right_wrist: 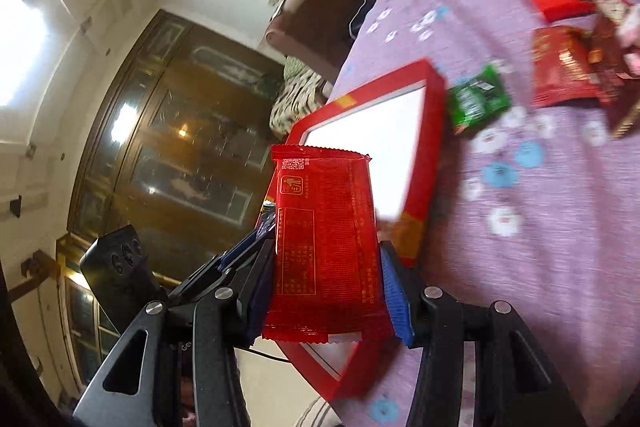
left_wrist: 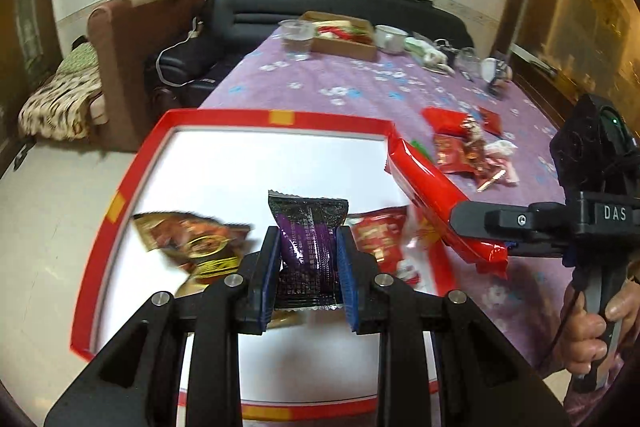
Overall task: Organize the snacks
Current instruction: 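Carry both packets to the white tray and open both tools to release them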
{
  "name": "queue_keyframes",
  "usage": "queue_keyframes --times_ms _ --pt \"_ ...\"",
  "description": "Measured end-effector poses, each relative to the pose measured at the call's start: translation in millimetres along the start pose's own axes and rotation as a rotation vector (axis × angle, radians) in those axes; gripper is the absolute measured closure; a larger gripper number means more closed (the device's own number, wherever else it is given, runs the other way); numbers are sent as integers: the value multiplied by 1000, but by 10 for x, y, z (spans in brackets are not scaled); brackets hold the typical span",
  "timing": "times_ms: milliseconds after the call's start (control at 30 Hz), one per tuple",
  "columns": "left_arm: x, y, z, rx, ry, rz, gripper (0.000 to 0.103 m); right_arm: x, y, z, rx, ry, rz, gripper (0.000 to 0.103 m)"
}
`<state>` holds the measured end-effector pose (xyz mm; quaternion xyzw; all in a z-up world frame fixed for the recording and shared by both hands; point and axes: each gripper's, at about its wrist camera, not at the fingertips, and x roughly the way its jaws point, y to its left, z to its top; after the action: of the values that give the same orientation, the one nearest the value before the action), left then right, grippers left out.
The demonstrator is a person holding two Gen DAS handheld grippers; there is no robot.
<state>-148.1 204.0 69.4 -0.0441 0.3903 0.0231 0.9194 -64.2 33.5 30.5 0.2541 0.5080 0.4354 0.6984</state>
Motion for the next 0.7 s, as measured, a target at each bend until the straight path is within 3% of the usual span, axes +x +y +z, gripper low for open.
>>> queue_keyframes --times_ms 200,333,400,433,700 --pt "0 168 -65 -43 13 27 78 280 138 -36 -27 40 1 50" --pt "-52 230 -58 -64 -11 77 72 322 199 -51 -37 57 81 48" --pt "-112 240 -51 -70 -46 129 53 275 196 -19 -48 34 91 48" --pt "-127 240 -40 -69 -57 139 50 222 168 -3 -51 13 86 48" --pt "-105 -28 -10 0 -57 74 49 -510 -371 163 31 -158 -37 48"
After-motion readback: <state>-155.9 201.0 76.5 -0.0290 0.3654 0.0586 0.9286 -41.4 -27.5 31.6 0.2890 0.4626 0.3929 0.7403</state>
